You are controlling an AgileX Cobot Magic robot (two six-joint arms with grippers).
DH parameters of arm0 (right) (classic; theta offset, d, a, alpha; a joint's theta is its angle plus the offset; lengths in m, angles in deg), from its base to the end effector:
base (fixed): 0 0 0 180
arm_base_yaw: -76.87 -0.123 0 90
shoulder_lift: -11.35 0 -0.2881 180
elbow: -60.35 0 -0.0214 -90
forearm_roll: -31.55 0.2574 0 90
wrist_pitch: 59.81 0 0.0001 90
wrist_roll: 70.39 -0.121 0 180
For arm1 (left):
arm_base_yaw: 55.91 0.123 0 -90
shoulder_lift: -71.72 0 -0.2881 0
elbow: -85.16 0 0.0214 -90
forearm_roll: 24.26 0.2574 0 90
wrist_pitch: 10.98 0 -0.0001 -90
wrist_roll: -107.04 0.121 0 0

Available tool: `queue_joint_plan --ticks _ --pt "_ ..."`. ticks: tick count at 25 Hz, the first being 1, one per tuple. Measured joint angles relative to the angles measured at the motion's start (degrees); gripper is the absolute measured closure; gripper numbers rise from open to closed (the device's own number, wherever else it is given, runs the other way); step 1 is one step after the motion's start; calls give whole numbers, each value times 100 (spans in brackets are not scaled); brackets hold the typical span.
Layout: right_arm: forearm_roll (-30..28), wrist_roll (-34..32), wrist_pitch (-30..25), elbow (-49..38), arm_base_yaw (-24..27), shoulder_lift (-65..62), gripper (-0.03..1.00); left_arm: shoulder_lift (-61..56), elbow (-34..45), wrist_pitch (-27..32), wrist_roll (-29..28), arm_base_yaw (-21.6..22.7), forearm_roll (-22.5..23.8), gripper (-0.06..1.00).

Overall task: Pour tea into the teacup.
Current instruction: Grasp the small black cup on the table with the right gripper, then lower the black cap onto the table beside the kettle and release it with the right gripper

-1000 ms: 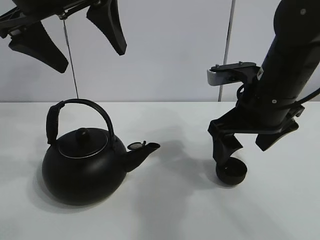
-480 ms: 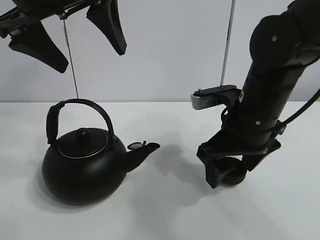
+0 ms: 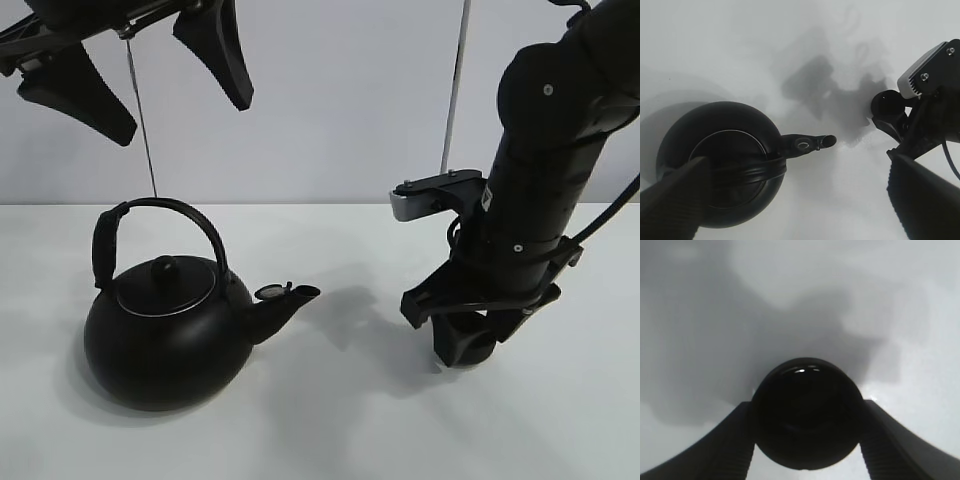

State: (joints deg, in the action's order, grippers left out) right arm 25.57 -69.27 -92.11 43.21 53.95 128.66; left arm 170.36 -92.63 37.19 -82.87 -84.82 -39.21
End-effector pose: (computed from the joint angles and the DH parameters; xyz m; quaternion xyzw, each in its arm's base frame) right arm 0.3331 0.1335 0.0965 -0.2463 0.9618 -0.0104 0.1193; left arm 0.3064 -0.1958 0.2796 0.1008 0.9519 -0.1980 0.2110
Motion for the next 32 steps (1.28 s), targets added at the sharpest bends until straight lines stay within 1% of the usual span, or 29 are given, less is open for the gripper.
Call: queue_joint_plan --ticks 5,9,14,16,18,23,29,32 --pt "27 -2 25 0 0 -23 56 0 0 0 0 0 0 26" --pt "199 84 -43 115 0 -194 56 0 0 0 0 0 0 26" --pt "701 555 -128 360 -31 -242 56 0 0 0 0 0 0 26" --pt "777 711 -139 440 -131 -242 56 0 0 0 0 0 0 26" --pt "771 772 -139 526 -331 -242 56 0 0 -5 0 0 0 26" --pt "527 766 -145 735 -830 -63 56 0 0 -5 0 0 0 26" --pt "374 755 -166 886 -1095 249 56 0 0 -20 0 0 0 26" --pt "357 755 -159 912 -1133 397 56 0 0 -25 0 0 0 26"
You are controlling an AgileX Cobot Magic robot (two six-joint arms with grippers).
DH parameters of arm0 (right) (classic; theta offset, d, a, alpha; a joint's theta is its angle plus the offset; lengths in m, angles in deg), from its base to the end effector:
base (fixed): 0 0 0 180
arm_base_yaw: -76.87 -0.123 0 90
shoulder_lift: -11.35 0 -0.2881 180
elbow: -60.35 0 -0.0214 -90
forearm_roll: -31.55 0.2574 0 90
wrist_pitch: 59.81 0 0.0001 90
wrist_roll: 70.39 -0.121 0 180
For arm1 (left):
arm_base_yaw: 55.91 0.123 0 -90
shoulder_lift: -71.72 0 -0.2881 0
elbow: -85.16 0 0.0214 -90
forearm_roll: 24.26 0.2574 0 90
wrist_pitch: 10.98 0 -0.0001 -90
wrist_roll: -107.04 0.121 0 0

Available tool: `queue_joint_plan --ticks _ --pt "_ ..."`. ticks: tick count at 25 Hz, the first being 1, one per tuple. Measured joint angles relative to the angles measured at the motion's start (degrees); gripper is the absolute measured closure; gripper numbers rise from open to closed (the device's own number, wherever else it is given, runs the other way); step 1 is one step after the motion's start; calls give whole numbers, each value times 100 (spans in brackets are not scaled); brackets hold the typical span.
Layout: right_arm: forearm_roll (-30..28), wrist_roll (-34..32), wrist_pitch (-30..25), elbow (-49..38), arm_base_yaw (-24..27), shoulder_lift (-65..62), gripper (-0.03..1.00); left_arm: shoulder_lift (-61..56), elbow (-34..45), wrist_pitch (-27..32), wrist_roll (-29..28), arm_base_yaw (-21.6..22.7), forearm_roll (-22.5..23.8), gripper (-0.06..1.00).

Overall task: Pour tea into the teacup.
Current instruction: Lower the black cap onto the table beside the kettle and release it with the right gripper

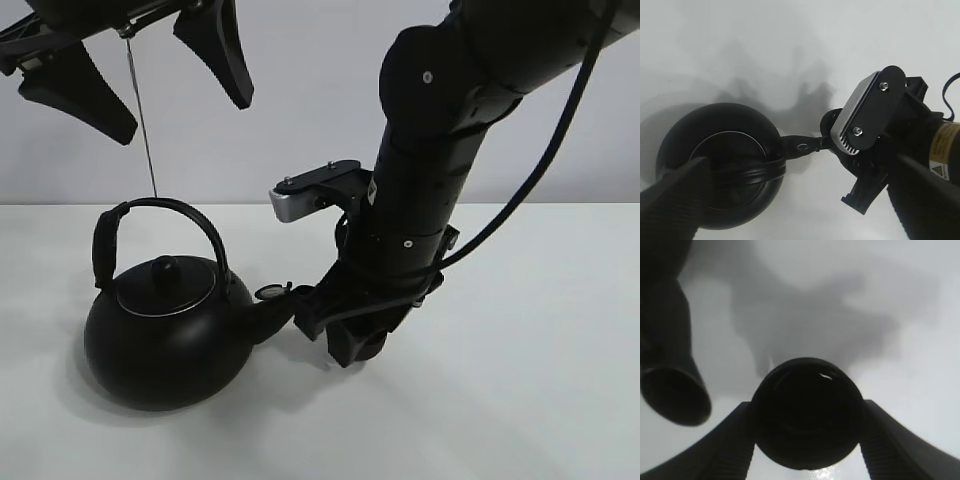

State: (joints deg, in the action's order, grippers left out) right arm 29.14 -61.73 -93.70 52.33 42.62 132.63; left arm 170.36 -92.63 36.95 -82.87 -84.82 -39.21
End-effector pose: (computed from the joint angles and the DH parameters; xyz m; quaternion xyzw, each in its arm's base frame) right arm 0.3300 0.2212 0.1069 -0.3762 0.9148 0.0186 0.1456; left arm 0.3068 -0.1959 0.2799 0.1004 0.9514 -0.1985 0.2129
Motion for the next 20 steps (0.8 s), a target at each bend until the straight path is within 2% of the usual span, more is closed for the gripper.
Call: queue_joint_plan --ticks 20 --pt "-6 -29 203 19 0 134 56 0 0 -39 0 0 0 26"
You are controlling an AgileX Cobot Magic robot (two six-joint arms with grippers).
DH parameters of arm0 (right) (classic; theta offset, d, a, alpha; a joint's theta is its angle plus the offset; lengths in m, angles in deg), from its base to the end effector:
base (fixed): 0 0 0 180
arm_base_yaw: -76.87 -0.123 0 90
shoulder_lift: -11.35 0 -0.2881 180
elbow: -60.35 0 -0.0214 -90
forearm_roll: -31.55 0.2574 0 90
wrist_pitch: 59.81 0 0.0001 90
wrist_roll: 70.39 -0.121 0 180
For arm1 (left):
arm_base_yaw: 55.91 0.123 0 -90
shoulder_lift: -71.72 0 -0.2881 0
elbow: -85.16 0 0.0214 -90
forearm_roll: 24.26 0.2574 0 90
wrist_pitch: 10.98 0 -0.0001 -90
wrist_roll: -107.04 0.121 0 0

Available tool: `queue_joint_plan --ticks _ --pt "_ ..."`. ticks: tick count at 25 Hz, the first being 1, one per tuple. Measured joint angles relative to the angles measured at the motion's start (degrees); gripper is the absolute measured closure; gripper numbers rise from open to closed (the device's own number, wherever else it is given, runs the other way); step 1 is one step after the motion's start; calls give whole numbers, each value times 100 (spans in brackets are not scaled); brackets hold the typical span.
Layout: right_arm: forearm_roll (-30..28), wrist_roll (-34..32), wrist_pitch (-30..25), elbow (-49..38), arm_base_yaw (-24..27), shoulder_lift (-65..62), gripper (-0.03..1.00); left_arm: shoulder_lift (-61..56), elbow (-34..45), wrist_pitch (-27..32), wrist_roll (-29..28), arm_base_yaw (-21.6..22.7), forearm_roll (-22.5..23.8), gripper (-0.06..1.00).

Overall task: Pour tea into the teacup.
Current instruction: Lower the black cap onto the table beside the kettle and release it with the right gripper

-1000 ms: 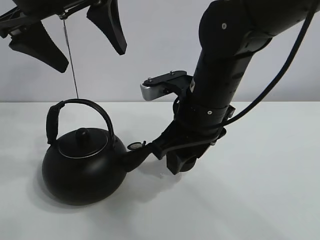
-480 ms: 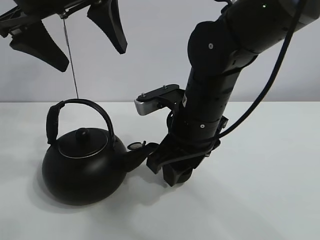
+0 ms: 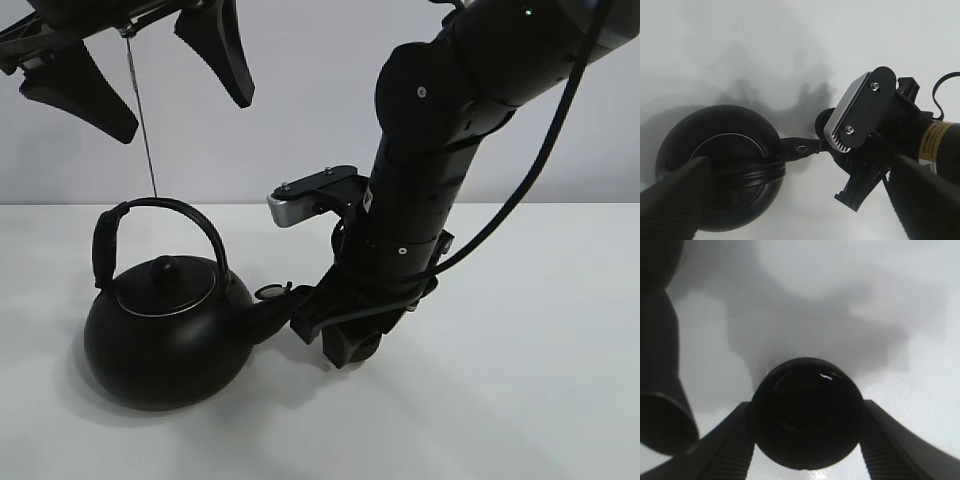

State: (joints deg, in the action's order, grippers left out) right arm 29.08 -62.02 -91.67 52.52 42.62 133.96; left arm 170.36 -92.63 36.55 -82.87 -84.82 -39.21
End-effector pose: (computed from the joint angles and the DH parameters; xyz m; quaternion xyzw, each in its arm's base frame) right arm 0.3337 0.2238 0.0998 -0.3742 0.9144 0.0207 0.1531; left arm 0.3075 -0.1962 0.2803 0.0999 0.9505 -0.1994 0.2161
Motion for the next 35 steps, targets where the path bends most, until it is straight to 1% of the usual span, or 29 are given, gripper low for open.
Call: queue_joint_plan --ticks 9,21,27,31,35 --pt "0 -81 184 7 0 103 56 0 0 0 0 0 0 26" --pt "0 -102 179 11 0 107 56 0 0 0 0 0 0 26" --pt "6 -121 179 18 0 110 43 0 0 0 0 0 0 26" --pt "32 -205 108 25 0 110 39 0 0 0 0 0 0 26" --pt "39 -414 -213 68 20 -165 36 0 0 0 0 0 0 26"
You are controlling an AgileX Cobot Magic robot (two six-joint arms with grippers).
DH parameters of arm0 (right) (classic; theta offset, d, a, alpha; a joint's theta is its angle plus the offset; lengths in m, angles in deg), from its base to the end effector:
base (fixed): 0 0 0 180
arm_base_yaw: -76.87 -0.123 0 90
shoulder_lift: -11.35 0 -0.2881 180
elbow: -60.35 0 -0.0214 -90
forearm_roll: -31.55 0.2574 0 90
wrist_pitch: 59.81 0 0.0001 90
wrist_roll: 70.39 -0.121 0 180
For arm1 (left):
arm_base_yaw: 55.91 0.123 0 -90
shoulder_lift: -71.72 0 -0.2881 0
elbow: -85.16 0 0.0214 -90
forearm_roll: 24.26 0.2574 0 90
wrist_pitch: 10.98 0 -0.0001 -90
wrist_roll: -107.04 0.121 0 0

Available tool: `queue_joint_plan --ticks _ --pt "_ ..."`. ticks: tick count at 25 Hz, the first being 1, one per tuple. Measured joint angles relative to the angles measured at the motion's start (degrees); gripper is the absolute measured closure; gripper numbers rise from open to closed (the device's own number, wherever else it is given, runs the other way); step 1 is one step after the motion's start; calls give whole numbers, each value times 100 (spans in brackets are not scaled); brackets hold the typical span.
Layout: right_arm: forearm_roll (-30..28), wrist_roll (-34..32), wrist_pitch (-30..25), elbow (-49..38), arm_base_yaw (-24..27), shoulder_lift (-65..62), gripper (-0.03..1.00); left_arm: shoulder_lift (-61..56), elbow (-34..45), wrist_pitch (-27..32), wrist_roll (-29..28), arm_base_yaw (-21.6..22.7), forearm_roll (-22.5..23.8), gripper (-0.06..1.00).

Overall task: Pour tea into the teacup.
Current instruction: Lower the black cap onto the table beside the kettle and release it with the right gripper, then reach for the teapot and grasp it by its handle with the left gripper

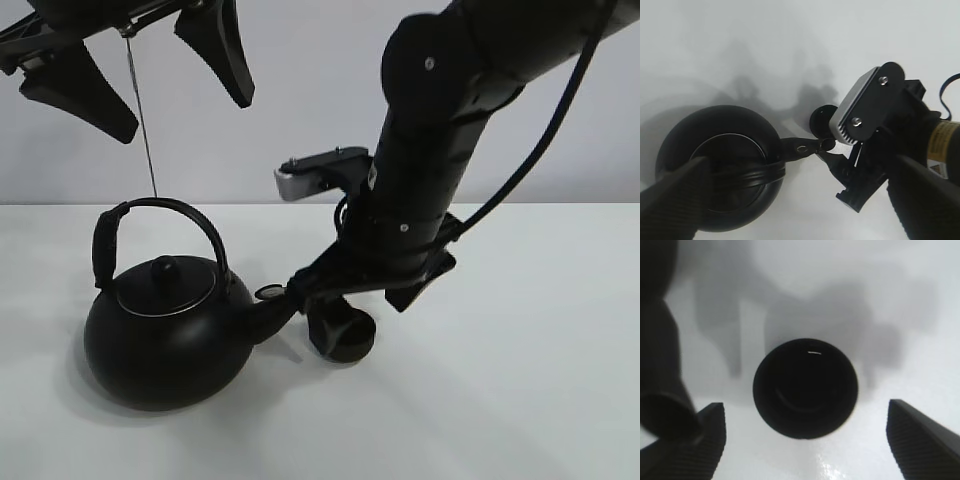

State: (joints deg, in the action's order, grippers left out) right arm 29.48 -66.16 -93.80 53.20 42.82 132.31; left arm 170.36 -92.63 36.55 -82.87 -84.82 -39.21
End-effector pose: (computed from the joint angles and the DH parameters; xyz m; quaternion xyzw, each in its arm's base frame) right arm 0.3337 0.2225 0.1129 -0.3363 0.9287 0.0281 0.1535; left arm 0.3075 -0.1962 0.2803 0.0999 0.9505 -0.1994 0.2161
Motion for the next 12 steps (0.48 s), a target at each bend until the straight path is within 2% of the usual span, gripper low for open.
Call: queue_joint_plan --ticks 5,12 --pt "13 -242 -434 25 317 -762 36 0 0 0 0 0 0 26" --pt "340 -748 -1180 25 1238 -1615 36 0 0 0 0 0 0 26"
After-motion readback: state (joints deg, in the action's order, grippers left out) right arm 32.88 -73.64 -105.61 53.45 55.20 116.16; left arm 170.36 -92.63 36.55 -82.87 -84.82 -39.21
